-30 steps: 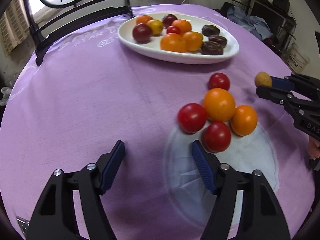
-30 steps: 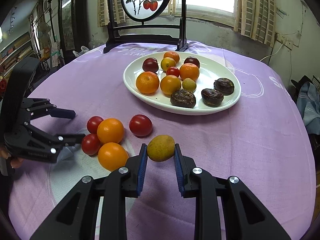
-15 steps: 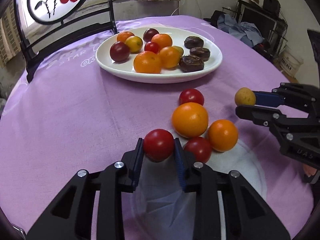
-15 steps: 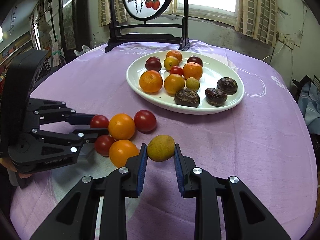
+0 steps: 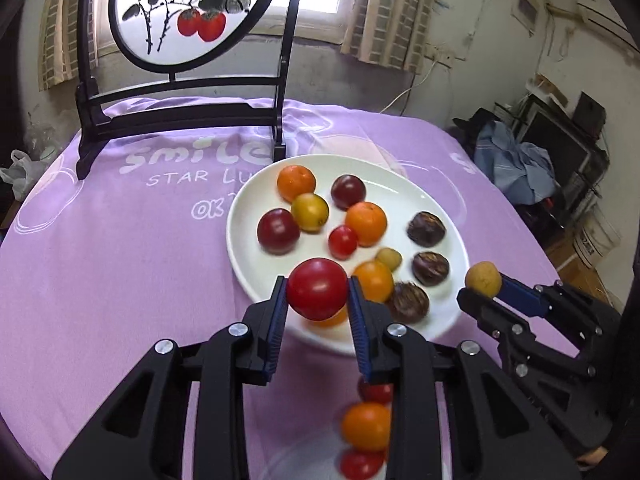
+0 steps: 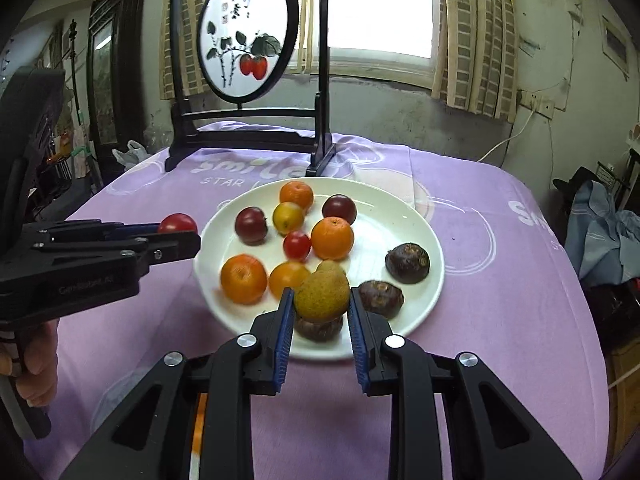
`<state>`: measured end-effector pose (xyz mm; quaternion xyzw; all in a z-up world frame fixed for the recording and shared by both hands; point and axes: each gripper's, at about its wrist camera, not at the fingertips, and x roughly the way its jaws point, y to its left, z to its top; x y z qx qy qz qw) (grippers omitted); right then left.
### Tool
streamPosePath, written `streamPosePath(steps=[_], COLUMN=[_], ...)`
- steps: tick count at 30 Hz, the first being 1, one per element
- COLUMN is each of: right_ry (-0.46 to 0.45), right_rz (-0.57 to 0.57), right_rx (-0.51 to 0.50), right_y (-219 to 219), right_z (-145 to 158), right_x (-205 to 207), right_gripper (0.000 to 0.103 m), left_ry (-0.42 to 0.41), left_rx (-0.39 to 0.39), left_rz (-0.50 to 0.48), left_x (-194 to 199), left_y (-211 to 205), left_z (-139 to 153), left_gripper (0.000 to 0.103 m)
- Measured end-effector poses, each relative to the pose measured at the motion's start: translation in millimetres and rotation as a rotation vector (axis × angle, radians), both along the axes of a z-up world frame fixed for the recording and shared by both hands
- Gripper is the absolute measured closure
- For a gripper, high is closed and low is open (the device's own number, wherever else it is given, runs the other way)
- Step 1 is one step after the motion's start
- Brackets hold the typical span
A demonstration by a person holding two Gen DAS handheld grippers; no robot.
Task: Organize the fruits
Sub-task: 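Carry both fruits onto the white plate and open both tools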
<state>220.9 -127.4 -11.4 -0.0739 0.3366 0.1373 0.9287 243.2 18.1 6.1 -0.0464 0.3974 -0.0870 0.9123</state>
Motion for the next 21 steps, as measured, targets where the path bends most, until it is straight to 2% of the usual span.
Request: streamPosePath(steps=[6, 7, 8, 9, 10, 12, 15, 21], right_ry=[0.061, 0.070, 0.075, 0.071, 0.067, 0.072, 0.079, 0.088], right_rz=[-0.040, -0.055, -0.066, -0.085, -0.095, -0.094, -0.096, -0.069], right_rx=[-0.007, 0.005, 0.016, 0.030, 0.037, 0.055, 0.071, 0.068], right_y=[-2, -4, -7, -10, -12, -17, -23, -22], right_z=[-20, -23, -24, -25, -25, -25, -22, -13], right_x=[31, 35, 37, 38, 37, 33, 24, -3], right_gripper=[0.076, 0.074, 0.061, 0.053, 0.053, 0.053, 0.052, 0.045], left_ry=[0.053, 0.052, 0.044, 0.033, -0.001, -0.041, -0.039, -0.030], left_rx=[0.027, 0.025, 0.025, 0.031, 0.044, 0.058, 0.071, 0.016], left_rz=[0.025, 0.033, 0.047, 0.068, 0.104, 0.116, 0.106, 0.146], left_x=[42, 45, 46, 45, 41, 32, 21, -12], left_y=[-10, -10, -10, -10, -9, -9, -7, 6], left_z=[-21, -24, -25, -25, -22, -16, -9, -1], left_gripper=[0.073, 0.068, 0.043, 0.029, 0.016, 0.016, 0.016, 0.012])
